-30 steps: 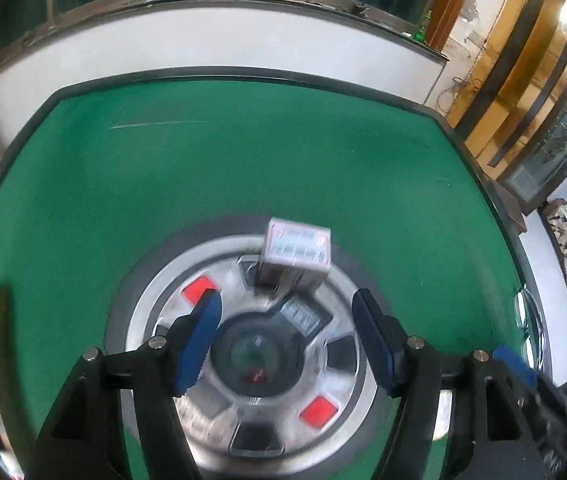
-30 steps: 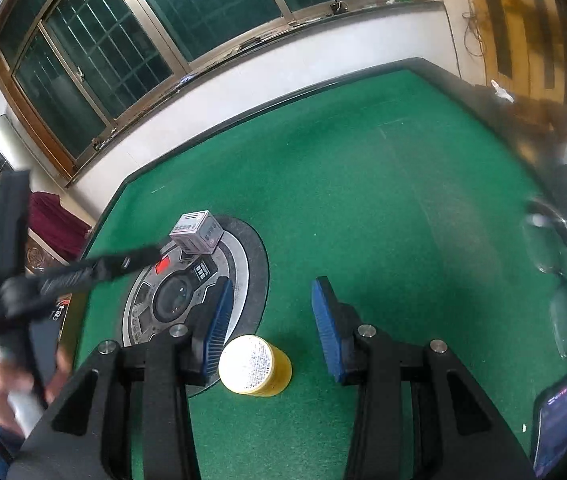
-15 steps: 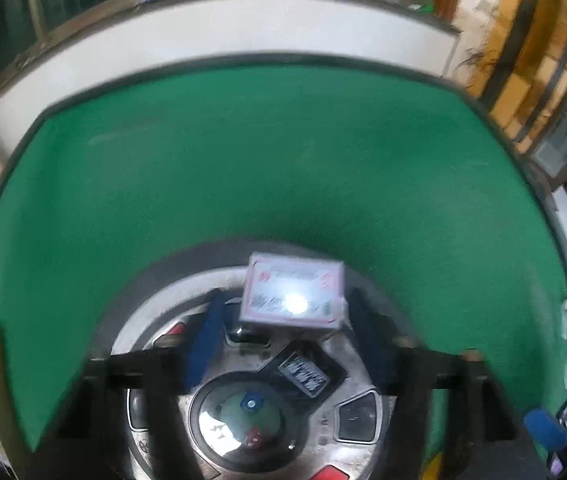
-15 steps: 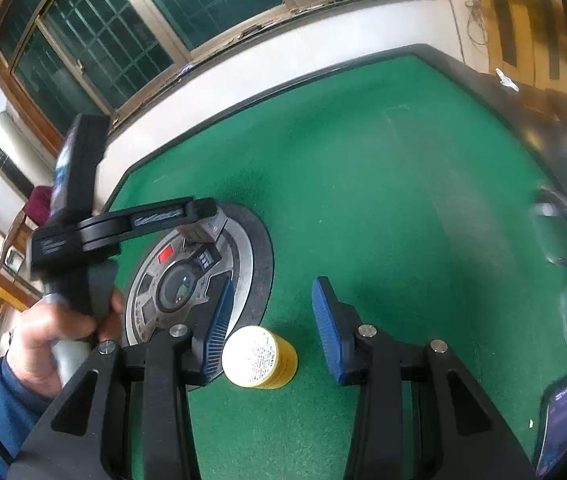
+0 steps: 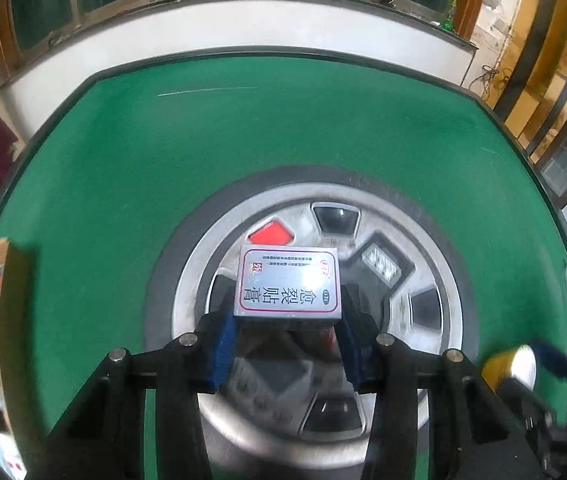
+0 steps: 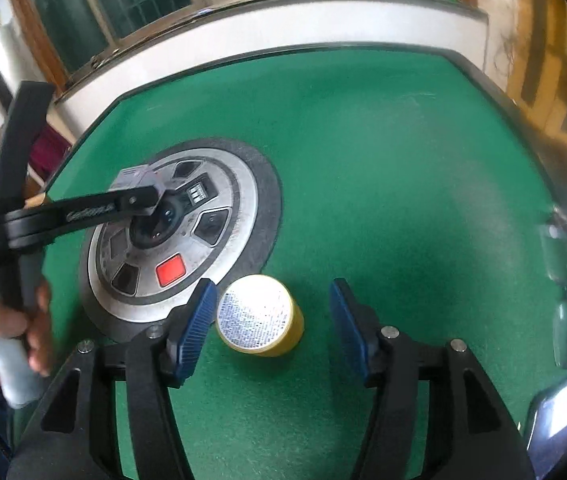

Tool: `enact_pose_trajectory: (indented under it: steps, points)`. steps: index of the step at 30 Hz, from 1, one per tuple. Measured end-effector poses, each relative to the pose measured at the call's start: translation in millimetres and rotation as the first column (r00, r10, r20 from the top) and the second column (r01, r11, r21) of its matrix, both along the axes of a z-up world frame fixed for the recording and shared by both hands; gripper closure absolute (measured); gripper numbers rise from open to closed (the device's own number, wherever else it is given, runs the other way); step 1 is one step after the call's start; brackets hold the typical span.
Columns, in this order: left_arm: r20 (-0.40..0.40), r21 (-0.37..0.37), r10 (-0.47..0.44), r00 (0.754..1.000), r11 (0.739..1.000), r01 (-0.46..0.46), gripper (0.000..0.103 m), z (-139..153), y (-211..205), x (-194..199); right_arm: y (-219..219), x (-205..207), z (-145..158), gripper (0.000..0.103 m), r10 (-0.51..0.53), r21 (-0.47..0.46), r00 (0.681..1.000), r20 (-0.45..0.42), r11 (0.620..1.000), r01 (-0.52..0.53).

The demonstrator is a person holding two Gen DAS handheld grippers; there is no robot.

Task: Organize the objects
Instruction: 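Grasp the small white box with the left gripper while the right holds the tin, then carry the white box and yellow-lidded tin from the turntable toward the tray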

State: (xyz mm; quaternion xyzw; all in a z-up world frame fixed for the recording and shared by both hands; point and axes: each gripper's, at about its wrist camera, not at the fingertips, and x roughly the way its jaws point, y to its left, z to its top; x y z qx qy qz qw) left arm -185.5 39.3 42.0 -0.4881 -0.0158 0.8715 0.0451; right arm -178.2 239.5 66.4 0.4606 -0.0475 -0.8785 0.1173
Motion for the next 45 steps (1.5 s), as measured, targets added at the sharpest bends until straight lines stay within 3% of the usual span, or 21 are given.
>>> enact_pose_trajectory:
  steps: [4, 11, 12, 14, 22, 32, 45]
  points:
    - [-0.044, -0.006, -0.016, 0.999, 1.0, 0.016, 0.063, 6, -2, 25, -7, 2, -3, 0.046, 0.005, 0.097, 1.0, -0.018, 0.995, -0.003]
    - [-0.121, -0.003, -0.04, 0.992, 0.999, 0.04, 0.063, 18, -1, 65, -2, 0, -11, 0.048, 0.008, 0.1, 1.0, -0.017, 0.995, -0.006]
    - [-0.129, -0.003, -0.037, 0.991, 0.999, 0.037, 0.063, 19, -6, 71, -3, 3, -10, 0.05, 0.009, 0.102, 1.0, -0.02, 0.995, -0.007]
    - [-0.141, -0.004, -0.038, 0.989, 0.999, 0.038, 0.063, 17, -9, 78, -2, 4, -10, 0.065, 0.013, 0.095, 1.0, -0.026, 0.995, -0.01]
    - [-0.204, -0.037, -0.03, 0.979, 0.999, 0.023, 0.063, 15, -12, 89, -2, 9, 2, 0.065, -0.001, 0.065, 0.998, -0.064, 0.998, 0.005]
    - [-0.343, -0.146, -0.025, 0.939, 0.989, -0.027, 0.063, 33, -10, 120, -29, 24, 21, 0.065, 0.067, 0.088, 0.989, -0.133, 0.995, -0.056]
    - [-0.43, -0.153, 0.012, 0.903, 0.984, -0.086, 0.063, 54, -36, 165, -76, 58, 36, 0.065, 0.149, 0.08, 0.971, -0.186, 0.987, -0.136]
